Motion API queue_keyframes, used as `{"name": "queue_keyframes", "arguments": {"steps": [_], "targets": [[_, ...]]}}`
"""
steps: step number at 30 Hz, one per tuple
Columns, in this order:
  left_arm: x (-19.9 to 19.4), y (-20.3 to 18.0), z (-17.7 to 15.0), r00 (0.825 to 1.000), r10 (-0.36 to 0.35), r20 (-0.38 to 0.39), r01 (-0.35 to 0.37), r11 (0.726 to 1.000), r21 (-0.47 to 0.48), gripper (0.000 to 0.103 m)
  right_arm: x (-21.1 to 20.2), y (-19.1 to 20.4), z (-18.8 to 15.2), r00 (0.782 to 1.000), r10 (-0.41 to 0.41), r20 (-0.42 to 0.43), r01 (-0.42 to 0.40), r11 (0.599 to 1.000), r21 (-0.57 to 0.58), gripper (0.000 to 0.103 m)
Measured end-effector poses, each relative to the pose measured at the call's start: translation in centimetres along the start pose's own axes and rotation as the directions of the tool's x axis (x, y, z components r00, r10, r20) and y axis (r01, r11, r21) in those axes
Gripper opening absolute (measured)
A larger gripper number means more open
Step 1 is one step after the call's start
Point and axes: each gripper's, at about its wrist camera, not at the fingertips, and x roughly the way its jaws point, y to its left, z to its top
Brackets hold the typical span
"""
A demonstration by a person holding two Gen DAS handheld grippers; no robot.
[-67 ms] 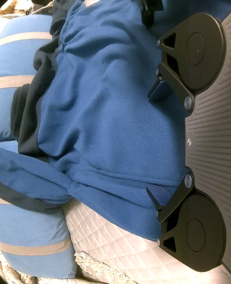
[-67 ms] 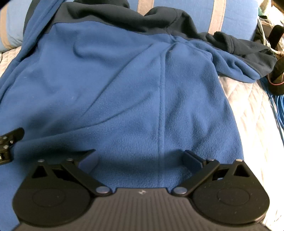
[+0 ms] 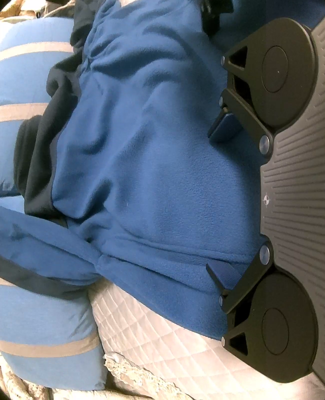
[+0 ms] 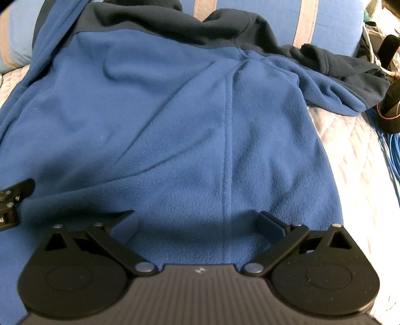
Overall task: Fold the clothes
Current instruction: 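Move the left tool toward the blue fleece sleeve cuff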
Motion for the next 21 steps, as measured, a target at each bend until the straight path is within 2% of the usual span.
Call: {"name": "queue_keyframes", "arguments": {"steps": [4,7,12,17,21], "targets": [[0.1,-0.3,-0.2,1.000,0.019,0.012,-0.019,1.000,-0.001,0.103,0.2,0.5,1.0,1.000,0.013,0.023,-0.013,1.000,-0.007,0.103],[0.2,-0.5,-0.3,0.999,0.033,0.020,-0.033,0.999,-0.002,0.103,0.0,0.6,0.4,0.999,0.018,0.033,-0.018,1.000,-0.016,0.103],[0.3,-0.9,-0.6,0.998,0.056,0.035,-0.056,0.998,-0.004,0.103,0.4,0.3,0.3,1.000,0.009,0.008,-0.009,0.999,-0.043,0.103],[0.1,-0.8,-0.8,0.997,0.048,0.060,-0.047,0.999,-0.012,0.103,0.9,-0.4,0.4,1.000,0.016,-0.026,-0.018,0.998,-0.066,0.103],[0.0,-0.7,-0.8,0.996,0.042,0.073,-0.041,0.999,-0.018,0.103,0.4,-0.7,-0.7,1.000,0.028,-0.011,-0.029,0.996,-0.082,0.103]]}}
